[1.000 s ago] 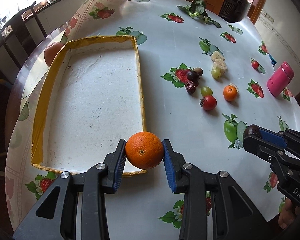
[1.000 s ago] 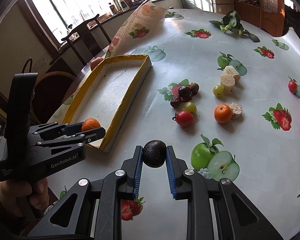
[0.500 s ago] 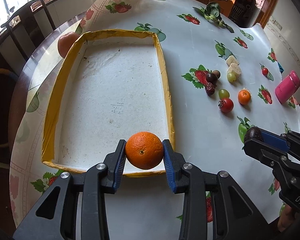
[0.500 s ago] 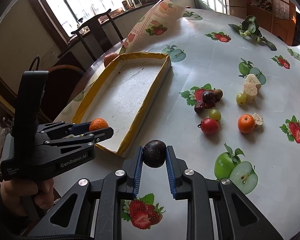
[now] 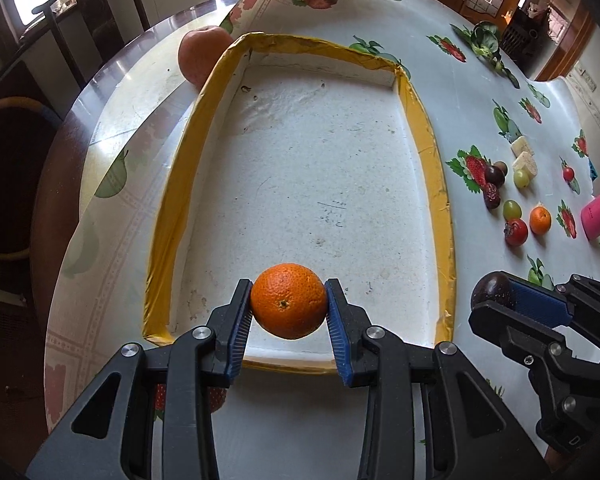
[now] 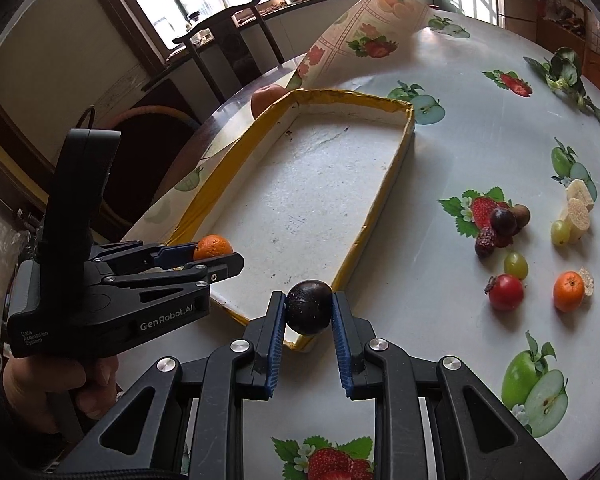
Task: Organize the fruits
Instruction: 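Carry the orange with the left gripper while the right gripper carries the plum to the tray, then open the left gripper over the tray while the right gripper releases the plum inside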
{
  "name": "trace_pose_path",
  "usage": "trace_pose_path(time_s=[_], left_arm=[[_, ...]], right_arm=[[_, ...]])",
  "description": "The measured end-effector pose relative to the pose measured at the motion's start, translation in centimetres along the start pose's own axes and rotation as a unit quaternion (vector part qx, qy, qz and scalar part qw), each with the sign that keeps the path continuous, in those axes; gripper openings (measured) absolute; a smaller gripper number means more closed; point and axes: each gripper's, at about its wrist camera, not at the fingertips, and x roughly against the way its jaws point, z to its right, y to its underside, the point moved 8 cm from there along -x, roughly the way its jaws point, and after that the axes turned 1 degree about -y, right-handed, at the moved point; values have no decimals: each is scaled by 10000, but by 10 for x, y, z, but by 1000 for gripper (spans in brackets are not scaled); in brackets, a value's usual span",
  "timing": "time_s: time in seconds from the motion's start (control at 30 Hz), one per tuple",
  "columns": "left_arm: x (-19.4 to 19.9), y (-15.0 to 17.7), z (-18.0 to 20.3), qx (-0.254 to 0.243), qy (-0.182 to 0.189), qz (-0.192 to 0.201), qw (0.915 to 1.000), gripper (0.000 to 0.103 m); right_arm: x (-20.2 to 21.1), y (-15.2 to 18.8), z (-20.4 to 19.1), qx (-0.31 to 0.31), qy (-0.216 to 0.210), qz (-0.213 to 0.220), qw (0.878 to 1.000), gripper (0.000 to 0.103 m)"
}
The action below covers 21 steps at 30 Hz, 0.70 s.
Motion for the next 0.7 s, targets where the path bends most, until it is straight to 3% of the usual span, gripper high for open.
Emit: trace_pose_path(time_s=[0.43,0.7], left_arm=[[-31,5,-19,-10,-27,-312,9995,34],[-30,8,-20,-205,-57,-363,9991,34]], right_arm=[[-82,-6,-16,395,-11,-670,9970,23],[-86,13,-27,409,-158,-862,9953,24]])
